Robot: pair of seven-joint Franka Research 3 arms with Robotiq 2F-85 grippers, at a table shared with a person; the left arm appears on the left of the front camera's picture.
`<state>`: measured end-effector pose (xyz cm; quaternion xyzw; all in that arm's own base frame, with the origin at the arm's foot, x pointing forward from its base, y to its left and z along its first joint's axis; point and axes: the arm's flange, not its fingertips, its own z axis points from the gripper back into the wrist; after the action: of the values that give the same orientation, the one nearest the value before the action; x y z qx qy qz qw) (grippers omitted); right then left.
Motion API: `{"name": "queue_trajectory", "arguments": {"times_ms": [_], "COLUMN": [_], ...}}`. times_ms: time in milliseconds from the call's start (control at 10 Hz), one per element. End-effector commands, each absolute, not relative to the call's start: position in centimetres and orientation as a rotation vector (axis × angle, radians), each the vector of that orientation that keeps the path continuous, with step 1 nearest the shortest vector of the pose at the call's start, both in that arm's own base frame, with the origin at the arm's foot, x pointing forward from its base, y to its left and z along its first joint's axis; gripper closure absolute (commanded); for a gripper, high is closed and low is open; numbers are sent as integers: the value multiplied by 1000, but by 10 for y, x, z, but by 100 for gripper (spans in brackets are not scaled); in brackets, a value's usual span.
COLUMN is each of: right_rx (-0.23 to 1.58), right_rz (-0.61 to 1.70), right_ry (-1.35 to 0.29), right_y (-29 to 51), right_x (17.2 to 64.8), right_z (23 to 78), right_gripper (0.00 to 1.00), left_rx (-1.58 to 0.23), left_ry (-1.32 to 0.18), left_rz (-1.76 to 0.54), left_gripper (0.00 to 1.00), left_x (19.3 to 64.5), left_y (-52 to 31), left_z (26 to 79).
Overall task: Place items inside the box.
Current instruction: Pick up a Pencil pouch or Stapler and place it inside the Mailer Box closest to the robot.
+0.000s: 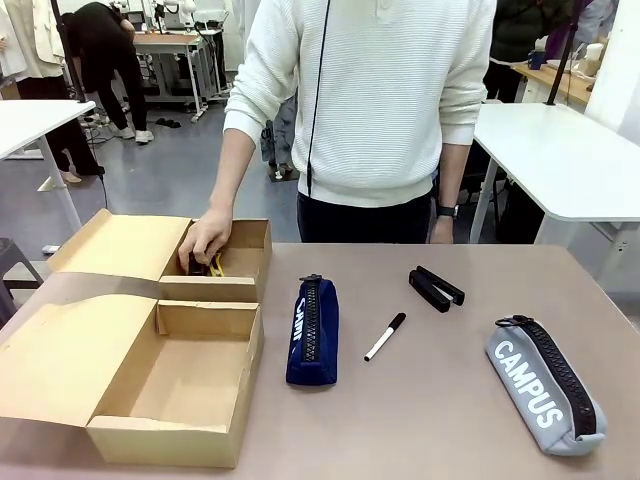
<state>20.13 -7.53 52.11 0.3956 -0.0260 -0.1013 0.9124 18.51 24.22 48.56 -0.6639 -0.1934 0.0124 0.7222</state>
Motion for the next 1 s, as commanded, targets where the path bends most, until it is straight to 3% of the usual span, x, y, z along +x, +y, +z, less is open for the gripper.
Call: {"name": "queue_trajectory", "arguments": {"times_ms": [0,100,200,600,800,900], "right_rx": [681,633,742,634,627,530], "right_rz": [-174,-170,-172,-107,-19,-27], "right_ry": [-77,-81,-48,-17,14,-9], "right_y": [-4,5,-51,-19,14,37], "right_x": [201,203,213,229,262,283], "right_z": [467,466,523,513,494,482], "right_gripper": [0,0,0,0,0,0], "left_rx": [-1479,-1479,-1479,-1479,-1479,-1479], "left_ry": [-446,-446,-446,-446,-446,-446], "left_rz": [9,9,9,9,9,9], "left_gripper": [0,0,0,0,0,0], "left_x": [185,185,185,185,185,185], "left_y": [242,242,242,242,242,242], "left_z": [488,488,488,488,488,488]}}
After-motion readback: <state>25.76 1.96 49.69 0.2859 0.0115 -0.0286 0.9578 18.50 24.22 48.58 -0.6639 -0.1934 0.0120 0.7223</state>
